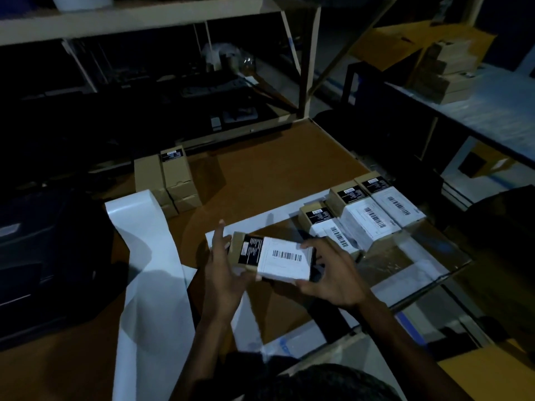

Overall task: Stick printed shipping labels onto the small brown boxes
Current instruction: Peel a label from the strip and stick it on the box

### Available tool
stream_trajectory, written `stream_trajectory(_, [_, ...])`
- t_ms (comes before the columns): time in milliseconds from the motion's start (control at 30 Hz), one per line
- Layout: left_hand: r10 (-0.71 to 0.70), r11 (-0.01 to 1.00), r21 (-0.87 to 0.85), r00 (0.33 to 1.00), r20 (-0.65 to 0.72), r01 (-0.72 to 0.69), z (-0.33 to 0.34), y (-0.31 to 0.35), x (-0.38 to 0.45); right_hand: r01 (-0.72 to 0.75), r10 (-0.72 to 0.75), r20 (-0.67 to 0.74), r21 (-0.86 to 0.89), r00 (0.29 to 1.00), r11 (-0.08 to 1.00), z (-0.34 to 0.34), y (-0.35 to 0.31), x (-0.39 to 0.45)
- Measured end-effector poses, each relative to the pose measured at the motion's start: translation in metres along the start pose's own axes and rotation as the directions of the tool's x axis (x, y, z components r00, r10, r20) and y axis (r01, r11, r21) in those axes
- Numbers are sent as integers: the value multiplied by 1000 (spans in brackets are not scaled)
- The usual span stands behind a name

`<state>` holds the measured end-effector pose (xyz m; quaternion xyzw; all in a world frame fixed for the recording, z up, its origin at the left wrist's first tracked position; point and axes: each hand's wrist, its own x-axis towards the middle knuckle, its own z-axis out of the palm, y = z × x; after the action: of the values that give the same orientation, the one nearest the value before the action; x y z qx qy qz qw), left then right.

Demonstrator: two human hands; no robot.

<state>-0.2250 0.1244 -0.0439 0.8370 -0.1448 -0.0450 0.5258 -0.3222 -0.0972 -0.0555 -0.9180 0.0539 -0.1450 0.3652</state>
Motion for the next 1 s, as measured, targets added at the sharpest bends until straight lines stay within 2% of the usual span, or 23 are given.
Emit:
stream_trajectory(100, [-40, 992, -119, 999, -27, 36, 20, 20, 21, -86, 90, -182, 27, 979, 996, -5, 4, -2])
stream_trajectory(200, [-41, 990, -140, 998, -40, 35, 51, 34, 40, -194, 191, -330, 23, 924, 981, -9, 9, -5])
stream_trajectory(333, [-31, 981, -187, 998, 59, 41, 91, 40, 53, -297, 231, -445, -84, 865, 951, -20, 10, -6])
stream_trajectory(567, [-32, 976, -214, 996, 88, 50, 123, 44, 54, -326, 208, -347, -330, 915, 886, -39, 10, 2])
stream_trajectory(667, [-19, 977, -211, 994, 106, 41, 131, 51, 52, -291, 156, -331, -413, 931, 863, -50, 9, 6])
stream_trajectory(867, [18, 986, -167, 991, 130, 5, 141, 52, 51, -278, 199, -228, -402, 953, 872, -64, 8, 23])
stream_trajectory(1000, [31, 987, -159, 969, 245, 8, 137, 53, 52, -267, 193, -210, -423, 959, 866, -70, 6, 33])
